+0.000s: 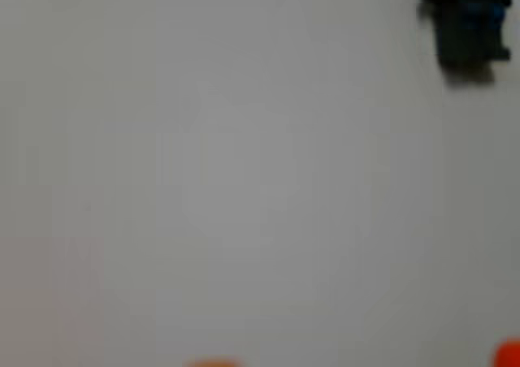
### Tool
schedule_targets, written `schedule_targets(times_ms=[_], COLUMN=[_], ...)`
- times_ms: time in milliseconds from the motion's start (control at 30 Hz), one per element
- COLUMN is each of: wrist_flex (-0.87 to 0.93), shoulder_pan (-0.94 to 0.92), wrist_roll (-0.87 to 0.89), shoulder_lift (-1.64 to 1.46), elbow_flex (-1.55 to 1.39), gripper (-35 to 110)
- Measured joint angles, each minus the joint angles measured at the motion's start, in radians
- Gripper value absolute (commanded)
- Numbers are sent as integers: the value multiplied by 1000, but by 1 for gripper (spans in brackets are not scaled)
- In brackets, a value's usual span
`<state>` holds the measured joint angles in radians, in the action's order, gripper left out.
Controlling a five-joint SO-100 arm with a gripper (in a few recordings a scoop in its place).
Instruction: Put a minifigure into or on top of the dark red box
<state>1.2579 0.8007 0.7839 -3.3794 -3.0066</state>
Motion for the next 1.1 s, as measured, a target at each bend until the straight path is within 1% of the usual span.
schedule_targets(times_ms=[67,167,267,400,433,533,767,933,1100], wrist_flex=[-12,-101,-138,-141,-164,-196,-155,-164,-178], shoulder_pan=[8,9,23,40,43,54,6,-54,-77], wrist_roll=[25,40,37,15,11,-9,-72,-66,-15], shoulder_lift=[49,212,517,1014,1101,1209,1413,1428,1489], elbow_flex=[8,72,236,557,586,649,807,853,891], gripper=[16,16,16,16,17,16,17,17,17])
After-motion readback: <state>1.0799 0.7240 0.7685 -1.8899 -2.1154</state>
